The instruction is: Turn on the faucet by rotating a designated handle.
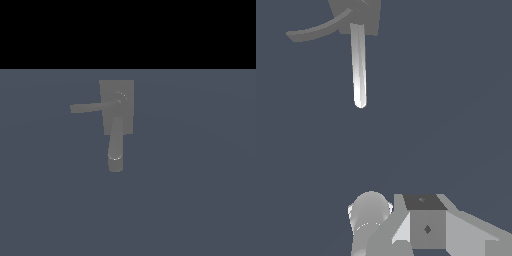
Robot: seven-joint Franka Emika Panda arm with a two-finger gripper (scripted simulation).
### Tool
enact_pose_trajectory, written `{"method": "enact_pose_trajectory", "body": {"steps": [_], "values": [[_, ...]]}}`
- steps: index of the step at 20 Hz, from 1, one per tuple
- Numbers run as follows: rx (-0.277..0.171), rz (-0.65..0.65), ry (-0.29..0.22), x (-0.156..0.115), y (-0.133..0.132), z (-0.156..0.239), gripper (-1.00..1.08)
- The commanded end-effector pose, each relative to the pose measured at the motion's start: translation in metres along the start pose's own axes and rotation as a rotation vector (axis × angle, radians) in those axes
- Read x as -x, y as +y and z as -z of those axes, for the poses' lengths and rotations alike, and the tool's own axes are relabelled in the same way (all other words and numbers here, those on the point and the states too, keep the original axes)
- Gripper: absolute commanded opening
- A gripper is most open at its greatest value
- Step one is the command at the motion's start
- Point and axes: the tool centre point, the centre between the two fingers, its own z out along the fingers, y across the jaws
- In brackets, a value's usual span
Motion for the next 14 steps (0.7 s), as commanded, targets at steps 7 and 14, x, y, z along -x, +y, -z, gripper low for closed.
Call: {"method": "enact_pose_trajectory", "body": {"steps": [7, 14], "values": [[0.037, -0.006, 0.012, -0.004, 0.004, 0.001, -1.0], [0.126, -0.03, 0.067, -0.006, 0.011, 0.016, -1.0]]}}
